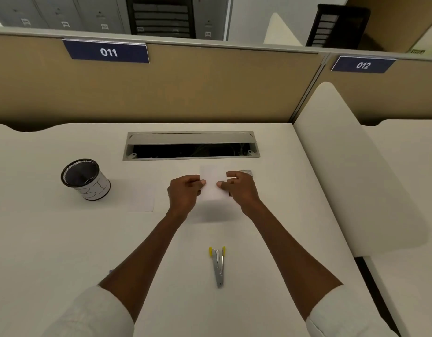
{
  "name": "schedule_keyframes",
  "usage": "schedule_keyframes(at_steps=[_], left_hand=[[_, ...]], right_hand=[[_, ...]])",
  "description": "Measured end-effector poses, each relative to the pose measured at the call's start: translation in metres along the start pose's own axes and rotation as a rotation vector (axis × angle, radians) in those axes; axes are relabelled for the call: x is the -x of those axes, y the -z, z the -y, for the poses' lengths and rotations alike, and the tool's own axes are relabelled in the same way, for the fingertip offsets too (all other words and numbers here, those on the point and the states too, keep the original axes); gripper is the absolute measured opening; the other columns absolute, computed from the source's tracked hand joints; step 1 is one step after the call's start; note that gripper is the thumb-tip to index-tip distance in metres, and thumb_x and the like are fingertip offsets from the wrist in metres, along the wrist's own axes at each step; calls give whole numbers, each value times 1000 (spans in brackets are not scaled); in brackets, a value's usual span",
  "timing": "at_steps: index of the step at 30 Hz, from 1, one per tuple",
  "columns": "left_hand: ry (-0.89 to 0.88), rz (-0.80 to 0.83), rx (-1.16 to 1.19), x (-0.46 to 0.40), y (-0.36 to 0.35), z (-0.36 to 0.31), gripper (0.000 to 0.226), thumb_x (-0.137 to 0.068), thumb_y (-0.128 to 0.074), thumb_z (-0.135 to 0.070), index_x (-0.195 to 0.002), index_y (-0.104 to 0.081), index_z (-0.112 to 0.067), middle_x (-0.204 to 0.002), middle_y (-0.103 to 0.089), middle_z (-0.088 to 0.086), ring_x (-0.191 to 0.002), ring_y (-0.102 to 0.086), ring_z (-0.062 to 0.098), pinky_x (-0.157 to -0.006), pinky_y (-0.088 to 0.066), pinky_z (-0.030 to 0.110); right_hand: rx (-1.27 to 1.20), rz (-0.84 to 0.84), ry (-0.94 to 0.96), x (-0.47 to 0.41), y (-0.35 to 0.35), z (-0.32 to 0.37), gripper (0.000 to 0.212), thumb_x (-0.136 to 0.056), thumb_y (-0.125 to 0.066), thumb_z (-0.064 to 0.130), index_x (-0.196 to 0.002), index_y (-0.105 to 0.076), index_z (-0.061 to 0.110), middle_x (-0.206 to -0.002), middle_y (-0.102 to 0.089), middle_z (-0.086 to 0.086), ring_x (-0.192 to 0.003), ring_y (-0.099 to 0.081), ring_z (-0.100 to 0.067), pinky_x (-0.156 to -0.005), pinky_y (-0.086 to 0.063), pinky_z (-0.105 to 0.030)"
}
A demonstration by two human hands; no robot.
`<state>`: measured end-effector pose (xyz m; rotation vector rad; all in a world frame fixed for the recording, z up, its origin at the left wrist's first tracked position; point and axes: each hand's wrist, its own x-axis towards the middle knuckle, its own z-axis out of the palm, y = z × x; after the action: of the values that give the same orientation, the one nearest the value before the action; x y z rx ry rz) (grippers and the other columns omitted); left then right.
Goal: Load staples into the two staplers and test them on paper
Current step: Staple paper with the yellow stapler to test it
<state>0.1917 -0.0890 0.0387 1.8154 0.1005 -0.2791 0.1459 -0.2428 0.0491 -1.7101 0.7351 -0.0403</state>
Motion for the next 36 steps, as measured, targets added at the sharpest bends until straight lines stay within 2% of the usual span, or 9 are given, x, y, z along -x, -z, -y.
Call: schedule_keyframes(at_steps=[4,7,12,15,21,24,26,31,36], left_hand=[[-42,30,42,16,6,-9,21,-82,-77,-13,-102,-76,-8,-93,-75,4,-77,-72,15,-69,-59,22],[-63,67,61,26,11,-15,23,-84,-75,-12,-106,-74,-7,-94,-74,4,-81,-72,15,-69,-57,19],[-35,179,215,45,21,-30,17,-86,-71,-6,-102,-74,-11,-96,-74,4,-82,-72,12,-68,-57,17],[44,218,309,53,25,-38,13,-91,-63,-5,-96,-73,-12,-101,-74,10,-89,-73,21,-71,-59,23],[238,381,353,71,28,-57,40,-95,-56,-44,-110,-62,-7,-102,-71,15,-94,-71,32,-73,-61,33],[247,389,347,76,26,-63,43,-86,-72,-35,-113,-63,-3,-110,-67,19,-100,-68,34,-78,-61,36],[202,353,347,80,23,-65,32,-83,-76,-22,-105,-68,0,-113,-65,19,-99,-67,30,-73,-60,32],[97,271,331,84,21,-66,12,-81,-77,-11,-91,-74,-5,-105,-70,14,-93,-70,25,-71,-60,28],[-40,219,201,88,17,-68,23,-82,-77,-16,-103,-72,-7,-103,-71,11,-94,-69,25,-84,-59,36]], right_hand=[[-72,28,24,20,14,9,20,-84,-73,13,-100,-68,2,-99,-71,-12,-87,-71,-26,-79,-61,-40],[-103,88,72,33,24,13,10,-86,-69,6,-95,-69,3,-91,-70,-8,-86,-71,-30,-75,-61,-40],[-123,109,172,55,40,20,16,-86,-65,-3,-101,-70,1,-96,-70,-21,-84,-70,-31,-72,-61,-37],[-120,85,238,63,45,23,15,-86,-64,-6,-95,-72,2,-89,-70,-14,-80,-69,-25,-68,-61,-30],[24,7,399,80,49,30,21,-91,-58,-4,-99,-75,2,-93,-72,-6,-83,-67,-16,-67,-60,-23],[60,-23,443,86,50,33,25,-90,-56,-5,-97,-76,6,-94,-73,-4,-87,-67,-16,-70,-60,-26],[68,-35,455,90,52,34,26,-88,-56,-5,-97,-77,7,-97,-74,-4,-90,-67,-17,-70,-60,-28],[-80,-7,369,98,55,38,26,-94,-51,3,-109,-71,9,-108,-70,-9,-96,-68,-25,-77,-61,-30],[-163,18,299,102,57,41,26,-91,-65,30,-111,-69,14,-109,-68,-9,-96,-67,-27,-73,-62,-34]])
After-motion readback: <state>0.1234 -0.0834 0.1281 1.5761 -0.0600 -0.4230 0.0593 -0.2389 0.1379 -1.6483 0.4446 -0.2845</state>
